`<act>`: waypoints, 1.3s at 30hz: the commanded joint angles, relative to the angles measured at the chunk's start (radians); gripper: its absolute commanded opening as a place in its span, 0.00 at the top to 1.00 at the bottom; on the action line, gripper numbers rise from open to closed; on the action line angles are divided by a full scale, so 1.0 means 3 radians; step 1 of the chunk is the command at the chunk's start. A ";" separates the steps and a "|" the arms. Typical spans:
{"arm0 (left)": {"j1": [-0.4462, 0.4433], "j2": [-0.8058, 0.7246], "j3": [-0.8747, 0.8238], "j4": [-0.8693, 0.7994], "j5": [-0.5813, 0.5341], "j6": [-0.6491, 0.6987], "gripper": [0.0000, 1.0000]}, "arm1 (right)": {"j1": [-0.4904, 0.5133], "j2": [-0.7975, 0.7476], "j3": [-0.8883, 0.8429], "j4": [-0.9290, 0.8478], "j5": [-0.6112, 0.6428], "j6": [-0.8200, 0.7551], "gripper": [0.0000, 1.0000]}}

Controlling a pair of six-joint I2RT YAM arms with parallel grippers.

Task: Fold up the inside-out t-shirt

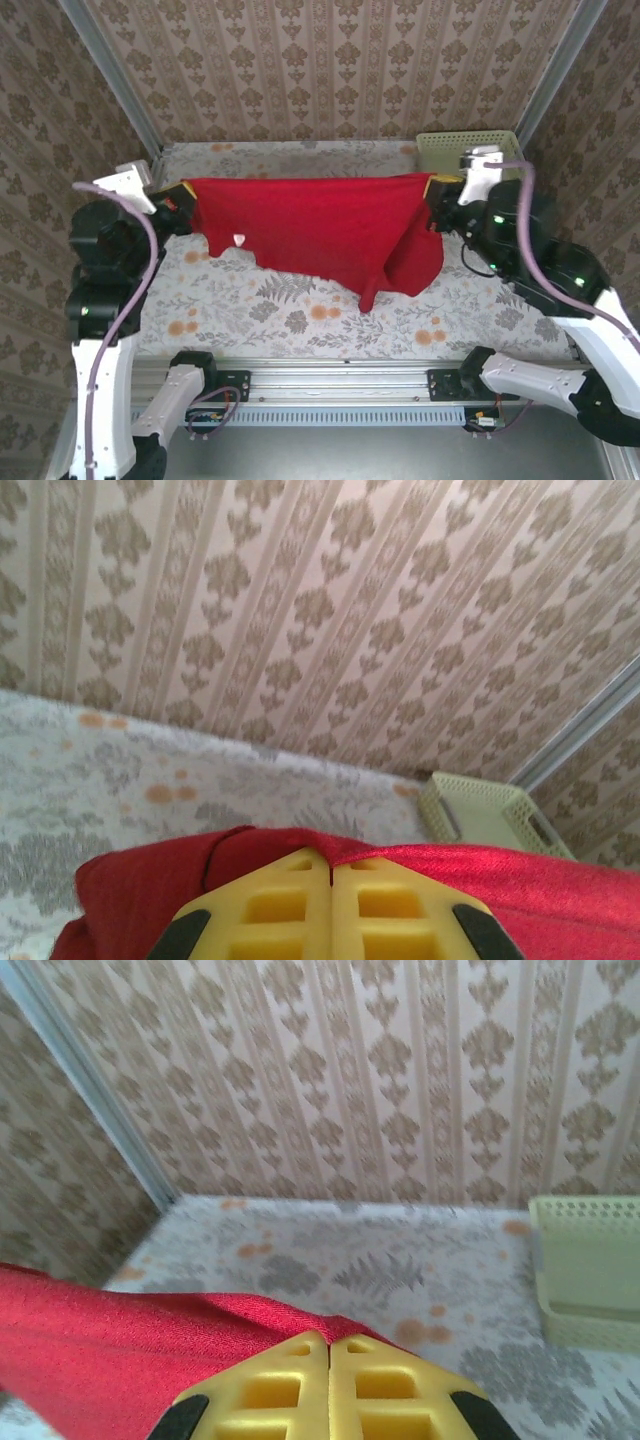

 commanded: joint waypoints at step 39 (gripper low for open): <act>0.0916 0.1017 -0.1592 0.0184 0.0053 -0.0332 0.28 | 0.1739 0.2648 -0.1211 0.0711 -0.0291 0.0242 0.33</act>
